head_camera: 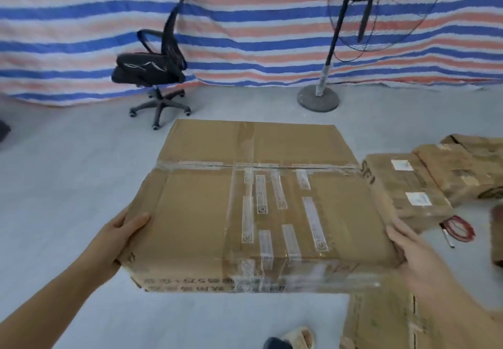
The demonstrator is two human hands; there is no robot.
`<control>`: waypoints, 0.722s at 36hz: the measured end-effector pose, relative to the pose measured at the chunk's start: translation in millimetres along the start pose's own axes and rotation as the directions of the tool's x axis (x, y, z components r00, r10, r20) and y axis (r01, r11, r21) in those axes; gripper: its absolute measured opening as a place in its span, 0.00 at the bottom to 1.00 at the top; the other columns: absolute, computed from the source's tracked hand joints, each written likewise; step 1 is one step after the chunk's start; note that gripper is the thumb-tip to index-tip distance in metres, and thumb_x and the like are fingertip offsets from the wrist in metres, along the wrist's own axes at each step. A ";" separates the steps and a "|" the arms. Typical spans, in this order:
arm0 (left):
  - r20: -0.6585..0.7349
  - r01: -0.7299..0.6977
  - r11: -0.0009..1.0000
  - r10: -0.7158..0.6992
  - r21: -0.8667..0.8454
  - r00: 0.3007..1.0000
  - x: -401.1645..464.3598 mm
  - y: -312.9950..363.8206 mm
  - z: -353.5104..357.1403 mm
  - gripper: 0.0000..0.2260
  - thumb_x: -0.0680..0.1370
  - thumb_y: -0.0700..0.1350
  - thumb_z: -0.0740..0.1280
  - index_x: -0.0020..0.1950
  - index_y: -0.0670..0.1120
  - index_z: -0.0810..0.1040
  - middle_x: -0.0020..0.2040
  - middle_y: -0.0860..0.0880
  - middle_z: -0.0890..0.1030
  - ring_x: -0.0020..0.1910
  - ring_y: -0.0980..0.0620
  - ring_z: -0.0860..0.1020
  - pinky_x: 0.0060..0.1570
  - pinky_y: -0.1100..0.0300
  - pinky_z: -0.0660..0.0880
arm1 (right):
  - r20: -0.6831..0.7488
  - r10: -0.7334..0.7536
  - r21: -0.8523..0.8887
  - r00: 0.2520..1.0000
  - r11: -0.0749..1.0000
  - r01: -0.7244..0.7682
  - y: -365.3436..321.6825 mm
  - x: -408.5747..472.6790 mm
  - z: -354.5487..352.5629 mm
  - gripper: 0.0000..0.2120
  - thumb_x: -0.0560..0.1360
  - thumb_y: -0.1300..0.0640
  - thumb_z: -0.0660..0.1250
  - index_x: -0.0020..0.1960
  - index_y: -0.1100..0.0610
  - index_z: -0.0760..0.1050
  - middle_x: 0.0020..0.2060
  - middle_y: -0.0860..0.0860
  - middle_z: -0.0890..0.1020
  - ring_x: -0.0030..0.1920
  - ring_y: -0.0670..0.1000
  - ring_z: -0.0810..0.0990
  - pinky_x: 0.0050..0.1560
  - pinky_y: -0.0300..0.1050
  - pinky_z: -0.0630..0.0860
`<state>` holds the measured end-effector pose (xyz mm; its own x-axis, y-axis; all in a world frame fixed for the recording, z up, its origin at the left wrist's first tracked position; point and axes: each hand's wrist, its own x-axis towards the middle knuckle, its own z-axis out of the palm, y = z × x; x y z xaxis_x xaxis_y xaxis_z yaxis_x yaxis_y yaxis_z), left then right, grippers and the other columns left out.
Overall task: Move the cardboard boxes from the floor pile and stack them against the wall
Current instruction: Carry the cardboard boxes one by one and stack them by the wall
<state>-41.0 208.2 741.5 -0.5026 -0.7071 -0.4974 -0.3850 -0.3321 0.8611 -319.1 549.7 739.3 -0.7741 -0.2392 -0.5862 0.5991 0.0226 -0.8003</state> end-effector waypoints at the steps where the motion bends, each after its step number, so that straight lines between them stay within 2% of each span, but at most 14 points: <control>1: -0.034 0.002 1.000 -0.002 -0.021 0.999 -9.3 -8.1 -22.3 0.11 0.79 0.47 0.64 0.61 0.56 0.74 0.55 0.52 0.82 0.54 0.49 0.79 0.47 0.55 0.74 | 0.027 0.001 -0.024 1.000 1.000 0.000 5.0 -7.2 20.0 0.18 0.81 0.64 0.56 0.70 0.57 0.69 0.45 0.47 0.77 0.43 0.46 0.75 0.57 0.53 0.72; 2: -0.072 0.002 0.999 -0.005 -0.043 0.997 -19.4 -17.2 -46.7 0.12 0.79 0.47 0.64 0.61 0.55 0.74 0.55 0.52 0.82 0.54 0.49 0.79 0.48 0.55 0.74 | 0.067 -0.002 -0.050 0.998 0.999 0.006 12.1 -15.0 40.8 0.17 0.81 0.64 0.56 0.68 0.57 0.72 0.43 0.45 0.76 0.41 0.46 0.76 0.53 0.50 0.75; 4: -0.145 0.000 0.996 -0.013 -0.086 0.989 -40.9 -36.0 -94.3 0.12 0.79 0.47 0.64 0.63 0.55 0.74 0.56 0.51 0.82 0.55 0.49 0.79 0.48 0.54 0.75 | 0.153 0.001 -0.079 0.988 0.997 0.011 29.6 -30.9 79.8 0.16 0.81 0.65 0.56 0.62 0.53 0.77 0.43 0.45 0.77 0.39 0.46 0.81 0.38 0.40 0.80; 6: -0.219 -0.004 0.992 -0.023 -0.123 0.975 -63.4 -54.6 -139.3 0.14 0.79 0.48 0.65 0.64 0.54 0.74 0.56 0.51 0.82 0.55 0.48 0.79 0.48 0.54 0.75 | 0.236 0.014 -0.103 0.972 0.995 0.010 49.3 -43.6 114.9 0.17 0.81 0.65 0.55 0.66 0.52 0.72 0.44 0.45 0.79 0.36 0.42 0.83 0.30 0.35 0.79; 8: -0.290 -0.013 0.987 -0.035 -0.163 0.956 -86.9 -72.4 -180.8 0.13 0.79 0.47 0.65 0.63 0.54 0.75 0.56 0.51 0.82 0.55 0.48 0.79 0.48 0.54 0.75 | 0.322 0.039 -0.130 0.946 0.991 0.004 68.8 -56.5 149.4 0.15 0.82 0.64 0.54 0.63 0.49 0.70 0.42 0.43 0.81 0.34 0.39 0.82 0.31 0.34 0.79; 11: -0.371 -0.025 0.972 -0.065 -0.232 0.926 -123.0 -99.8 -235.4 0.11 0.78 0.46 0.65 0.60 0.54 0.77 0.55 0.48 0.83 0.54 0.47 0.81 0.48 0.52 0.76 | 0.455 0.083 -0.205 0.887 0.979 0.014 96.8 -77.3 198.3 0.15 0.82 0.63 0.53 0.56 0.46 0.73 0.40 0.40 0.85 0.39 0.38 0.83 0.32 0.34 0.79; 14: -0.471 -0.038 0.956 -0.108 -0.290 0.876 -161.3 -125.7 -279.8 0.11 0.78 0.46 0.66 0.60 0.53 0.76 0.54 0.49 0.83 0.52 0.47 0.81 0.45 0.53 0.77 | 0.545 0.124 -0.274 0.830 0.961 0.037 123.6 -96.6 243.2 0.16 0.82 0.63 0.54 0.58 0.46 0.75 0.45 0.40 0.85 0.44 0.40 0.83 0.36 0.34 0.79; 18: -0.577 -0.068 0.927 -0.170 -0.368 0.799 -207.6 -161.1 -323.4 0.10 0.78 0.46 0.66 0.59 0.54 0.77 0.51 0.49 0.84 0.50 0.48 0.81 0.39 0.56 0.80 | 0.645 0.188 -0.360 0.740 0.930 0.078 153.4 -122.0 300.5 0.17 0.82 0.64 0.54 0.53 0.46 0.76 0.46 0.39 0.84 0.45 0.38 0.83 0.36 0.33 0.78; 21: -0.640 -0.101 0.899 -0.221 -0.426 0.736 -238.4 -192.1 -347.2 0.14 0.78 0.46 0.65 0.63 0.53 0.75 0.55 0.48 0.82 0.53 0.46 0.81 0.46 0.53 0.77 | 0.694 0.242 -0.421 0.678 0.900 0.110 174.7 -137.8 344.5 0.17 0.82 0.64 0.54 0.54 0.46 0.76 0.49 0.39 0.84 0.47 0.38 0.82 0.38 0.31 0.78; 23: -0.671 -0.126 0.874 -0.260 -0.469 0.694 -257.5 -210.7 -359.1 0.15 0.78 0.46 0.65 0.65 0.53 0.74 0.56 0.48 0.82 0.53 0.46 0.81 0.47 0.52 0.77 | 0.719 0.287 -0.472 0.633 0.870 0.141 188.8 -147.8 374.5 0.17 0.82 0.63 0.55 0.55 0.45 0.77 0.50 0.39 0.84 0.48 0.38 0.82 0.39 0.32 0.78; 26: -0.716 -0.162 0.837 -0.328 -0.522 0.616 -280.6 -235.2 -376.6 0.15 0.78 0.46 0.65 0.65 0.52 0.74 0.55 0.48 0.82 0.50 0.47 0.81 0.39 0.57 0.80 | 0.755 0.351 -0.527 0.554 0.827 0.195 210.1 -167.3 422.1 0.16 0.81 0.63 0.55 0.55 0.46 0.77 0.50 0.41 0.84 0.49 0.39 0.82 0.42 0.33 0.79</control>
<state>482.1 249.5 718.3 0.3712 -0.7739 -0.5132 0.1629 -0.4898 0.8565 22.7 184.7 722.3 -0.0636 -0.8576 -0.5104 0.2368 0.4838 -0.8425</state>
